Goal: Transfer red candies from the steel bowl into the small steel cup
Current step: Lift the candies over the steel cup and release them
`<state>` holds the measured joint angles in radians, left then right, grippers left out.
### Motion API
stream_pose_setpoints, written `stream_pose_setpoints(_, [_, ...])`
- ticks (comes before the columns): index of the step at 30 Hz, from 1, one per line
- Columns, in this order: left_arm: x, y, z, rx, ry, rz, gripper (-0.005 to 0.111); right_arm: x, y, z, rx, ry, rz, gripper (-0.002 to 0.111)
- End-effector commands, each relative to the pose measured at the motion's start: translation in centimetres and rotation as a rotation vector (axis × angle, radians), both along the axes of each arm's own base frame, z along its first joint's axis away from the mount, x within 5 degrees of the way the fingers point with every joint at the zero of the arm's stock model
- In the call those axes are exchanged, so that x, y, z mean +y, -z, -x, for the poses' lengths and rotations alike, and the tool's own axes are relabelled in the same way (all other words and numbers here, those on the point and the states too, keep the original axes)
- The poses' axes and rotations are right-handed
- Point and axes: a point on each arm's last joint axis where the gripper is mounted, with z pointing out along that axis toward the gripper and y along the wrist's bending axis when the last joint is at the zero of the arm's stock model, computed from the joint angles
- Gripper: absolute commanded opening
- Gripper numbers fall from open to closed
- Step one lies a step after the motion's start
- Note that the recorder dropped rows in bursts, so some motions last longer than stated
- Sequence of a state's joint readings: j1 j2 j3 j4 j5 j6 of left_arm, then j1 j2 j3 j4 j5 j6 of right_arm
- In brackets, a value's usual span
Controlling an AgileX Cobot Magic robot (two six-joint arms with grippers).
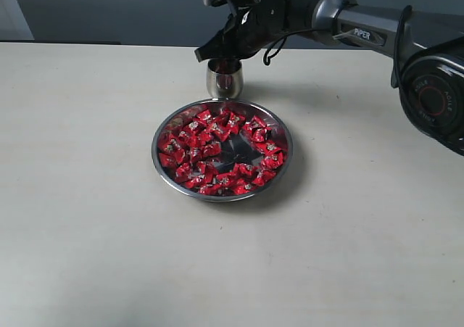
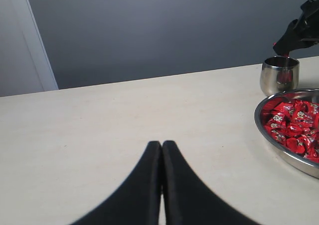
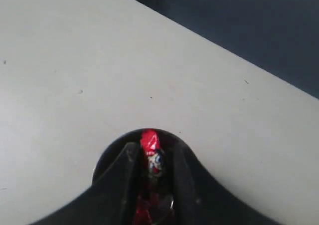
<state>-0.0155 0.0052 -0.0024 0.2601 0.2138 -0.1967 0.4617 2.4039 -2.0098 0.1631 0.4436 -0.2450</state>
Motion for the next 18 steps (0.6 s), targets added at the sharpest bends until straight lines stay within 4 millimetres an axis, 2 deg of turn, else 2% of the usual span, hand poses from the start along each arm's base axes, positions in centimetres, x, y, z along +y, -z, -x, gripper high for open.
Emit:
stream_pose_setpoints(1, [-0.06, 0.00, 0.02, -0.008, 0.008, 0.008, 0.000, -0.37, -0.10, -0.08, 0.002, -0.002, 0.010, 0.022])
stream_pose_setpoints(4, [-0.06, 0.00, 0.02, -0.008, 0.008, 0.008, 0.000, -0.37, -0.06, -0.03, 0.009, -0.003, 0.011, 0.022])
stream_pose_setpoints(6, [-0.06, 0.00, 0.02, -0.008, 0.008, 0.008, 0.000, -0.37, -0.06, -0.03, 0.009, -0.004, 0.012, 0.026])
stream_pose_setpoints(11, [-0.06, 0.00, 0.02, -0.008, 0.008, 0.008, 0.000, -0.39, -0.01, 0.01, 0.016, -0.005, 0.015, 0.051])
stream_pose_setpoints(18, [-0.06, 0.00, 0.02, -0.008, 0.008, 0.008, 0.000, -0.54, 0.00, 0.53, 0.076, -0.018, 0.043, 0.046])
